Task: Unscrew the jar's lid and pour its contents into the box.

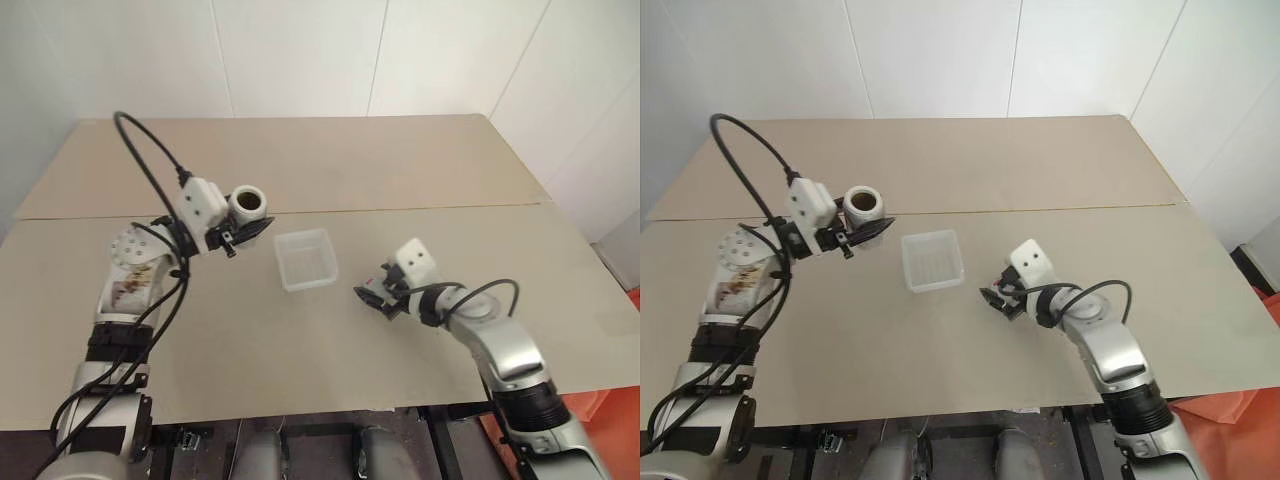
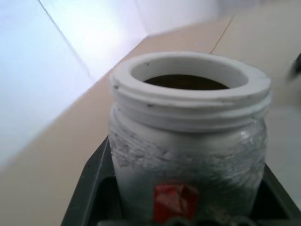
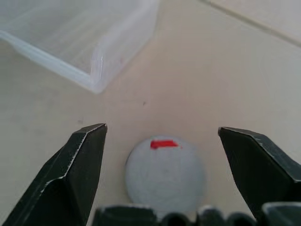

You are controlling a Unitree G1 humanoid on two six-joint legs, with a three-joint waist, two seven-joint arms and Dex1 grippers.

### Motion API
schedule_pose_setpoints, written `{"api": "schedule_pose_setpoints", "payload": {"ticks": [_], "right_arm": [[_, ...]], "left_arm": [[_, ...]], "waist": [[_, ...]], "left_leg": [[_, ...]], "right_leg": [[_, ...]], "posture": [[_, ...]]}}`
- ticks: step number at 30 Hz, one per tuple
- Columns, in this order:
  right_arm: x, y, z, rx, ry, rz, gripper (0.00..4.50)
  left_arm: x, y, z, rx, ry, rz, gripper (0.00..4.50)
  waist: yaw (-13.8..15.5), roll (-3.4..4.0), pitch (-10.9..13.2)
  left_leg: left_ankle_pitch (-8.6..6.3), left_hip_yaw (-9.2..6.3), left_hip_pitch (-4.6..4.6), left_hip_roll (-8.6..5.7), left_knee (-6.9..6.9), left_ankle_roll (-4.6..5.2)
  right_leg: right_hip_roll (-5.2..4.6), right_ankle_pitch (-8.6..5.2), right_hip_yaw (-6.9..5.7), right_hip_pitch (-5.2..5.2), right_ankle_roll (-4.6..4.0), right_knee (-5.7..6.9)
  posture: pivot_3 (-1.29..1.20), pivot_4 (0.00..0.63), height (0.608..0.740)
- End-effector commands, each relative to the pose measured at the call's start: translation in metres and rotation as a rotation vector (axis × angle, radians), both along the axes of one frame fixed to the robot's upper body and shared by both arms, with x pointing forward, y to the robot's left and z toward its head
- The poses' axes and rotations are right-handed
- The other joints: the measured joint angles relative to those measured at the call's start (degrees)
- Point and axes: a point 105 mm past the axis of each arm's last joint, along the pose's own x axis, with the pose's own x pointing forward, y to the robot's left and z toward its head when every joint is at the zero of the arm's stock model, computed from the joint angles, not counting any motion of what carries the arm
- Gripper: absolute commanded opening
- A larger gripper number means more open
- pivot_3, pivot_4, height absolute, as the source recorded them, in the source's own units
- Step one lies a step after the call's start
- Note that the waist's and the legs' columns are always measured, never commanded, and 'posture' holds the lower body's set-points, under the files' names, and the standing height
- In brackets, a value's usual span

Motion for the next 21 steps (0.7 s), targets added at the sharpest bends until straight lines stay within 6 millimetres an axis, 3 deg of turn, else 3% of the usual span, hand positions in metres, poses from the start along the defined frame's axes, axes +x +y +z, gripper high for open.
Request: {"api": "schedule_pose_setpoints", "payload": {"ticks": [1, 5, 8, 10, 14, 21], "right_arm": [[-0.022, 0.012, 0.049, 0.030, 0.013, 0.188, 4.46], [-0.039, 0.018, 0.075, 0.060, 0.051, 0.343, 4.46], [-0.044, 0.020, 0.089, 0.067, 0.033, 0.403, 4.46], [-0.044, 0.021, 0.093, 0.068, 0.018, 0.418, 4.46], [-0.041, 0.024, 0.101, 0.080, -0.021, 0.414, 4.46], [-0.052, 0.027, 0.109, 0.123, -0.060, 0.429, 4.46]], "left_arm": [[0.005, -0.022, 0.031, 0.260, -0.414, 0.004, 1.96], [0.010, -0.050, 0.041, 0.560, -0.795, -0.063, 1.96], [0.016, -0.067, 0.033, 0.831, -1.049, -0.174, 1.96], [0.016, -0.075, 0.029, 0.890, -1.153, -0.239, 1.96], [0.026, -0.077, 0.013, 1.043, -1.209, -0.326, 1.96], [0.037, -0.083, 0.010, 1.152, -1.270, -0.335, 1.96]], "waist": [[0.20, -0.01, 0.00], [0.43, -0.01, 0.00], [0.54, -0.02, 0.01], [0.52, -0.02, 0.01], [0.39, -0.04, 0.02], [0.28, -0.07, 0.04]], "left_leg": [[0.00, 0.00, 0.00, 0.00, 0.00, 0.00], [0.00, -0.06, -0.04, 0.01, -0.07, 0.01], [-0.03, -0.03, -0.12, -0.07, -0.06, 0.05], [-0.05, 0.01, -0.12, -0.11, -0.05, 0.09], [-0.05, 0.04, -0.15, -0.09, -0.06, 0.09], [-0.03, 0.05, -0.35, -0.08, -0.01, 0.07]], "right_leg": [[0.00, 0.00, -0.01, 0.00, 0.00, -0.01], [0.01, 0.01, -0.14, 0.04, 0.01, 0.04], [-0.05, 0.06, -0.13, 0.03, 0.10, 0.06], [-0.10, 0.05, -0.11, 0.03, 0.15, 0.06], [-0.10, 0.04, -0.11, -0.06, 0.17, 0.10], [-0.10, 0.03, -0.14, -0.22, 0.18, 0.14]], "posture": [[0.00, 0.150, 0.740], [0.00, 0.150, 0.740], [0.00, 0.150, 0.740], [0.00, 0.150, 0.740], [0.00, 0.150, 0.740], [0.00, 0.150, 0.740]]}}
